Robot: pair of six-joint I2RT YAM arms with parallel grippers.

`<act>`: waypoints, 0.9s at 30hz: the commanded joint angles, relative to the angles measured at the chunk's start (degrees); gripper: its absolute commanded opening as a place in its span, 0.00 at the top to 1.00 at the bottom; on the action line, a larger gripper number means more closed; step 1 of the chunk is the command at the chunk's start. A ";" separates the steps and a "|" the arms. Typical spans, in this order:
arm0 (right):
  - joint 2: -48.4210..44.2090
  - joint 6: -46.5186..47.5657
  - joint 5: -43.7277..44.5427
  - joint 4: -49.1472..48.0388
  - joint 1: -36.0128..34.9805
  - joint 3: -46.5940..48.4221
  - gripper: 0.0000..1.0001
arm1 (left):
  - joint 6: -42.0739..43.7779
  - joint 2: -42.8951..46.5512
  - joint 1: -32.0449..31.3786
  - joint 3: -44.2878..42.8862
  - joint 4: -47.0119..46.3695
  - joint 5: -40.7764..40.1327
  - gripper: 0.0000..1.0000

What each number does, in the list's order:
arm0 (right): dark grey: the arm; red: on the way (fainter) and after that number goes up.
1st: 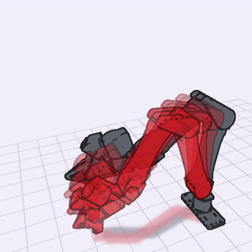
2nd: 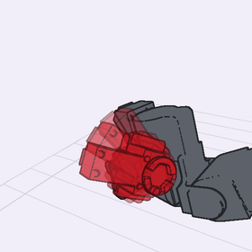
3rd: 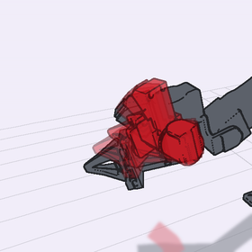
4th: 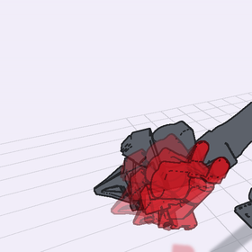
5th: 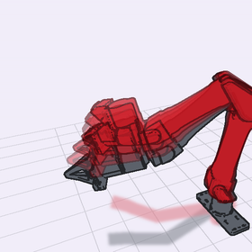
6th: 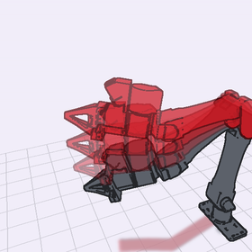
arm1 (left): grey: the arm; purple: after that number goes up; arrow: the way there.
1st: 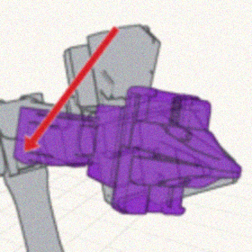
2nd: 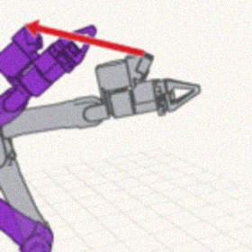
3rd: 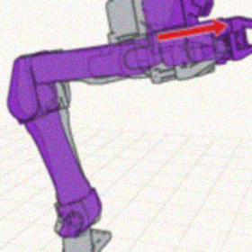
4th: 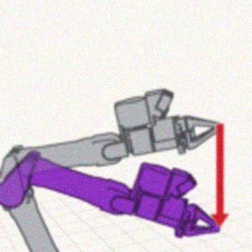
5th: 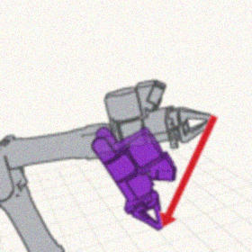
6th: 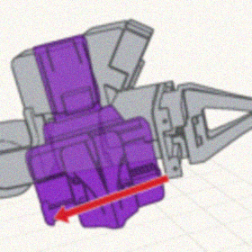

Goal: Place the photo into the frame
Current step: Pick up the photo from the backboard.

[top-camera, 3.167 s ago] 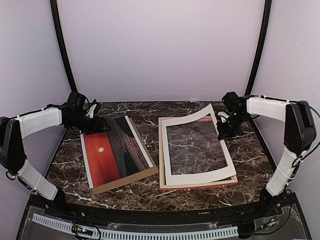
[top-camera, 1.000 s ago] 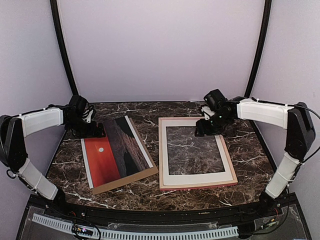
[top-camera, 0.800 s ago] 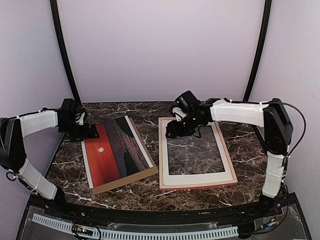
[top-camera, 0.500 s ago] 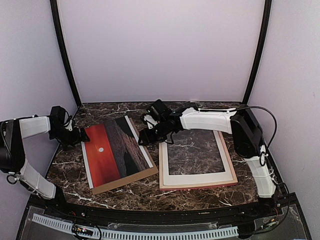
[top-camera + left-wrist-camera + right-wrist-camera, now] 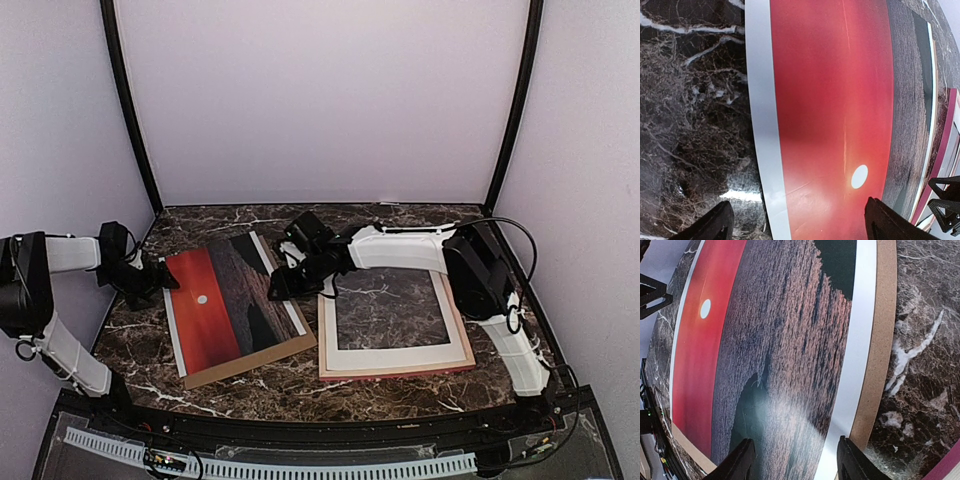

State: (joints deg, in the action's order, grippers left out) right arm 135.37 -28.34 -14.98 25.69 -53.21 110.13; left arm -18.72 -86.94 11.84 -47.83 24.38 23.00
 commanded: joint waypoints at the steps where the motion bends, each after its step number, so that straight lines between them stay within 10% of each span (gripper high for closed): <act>1: 1.16 -1.01 -0.85 -2.38 -0.71 -0.42 0.43 | -0.18 -0.56 0.38 0.59 -0.39 0.91 0.07; 27: 2.20 -2.74 -0.93 -4.07 -2.02 -4.69 0.47 | -0.18 -6.79 0.40 1.09 -2.64 11.52 0.23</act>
State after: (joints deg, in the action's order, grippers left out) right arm 135.85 -30.33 -15.33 21.85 -54.06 107.11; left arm -18.81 -92.38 12.38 -47.86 21.21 30.92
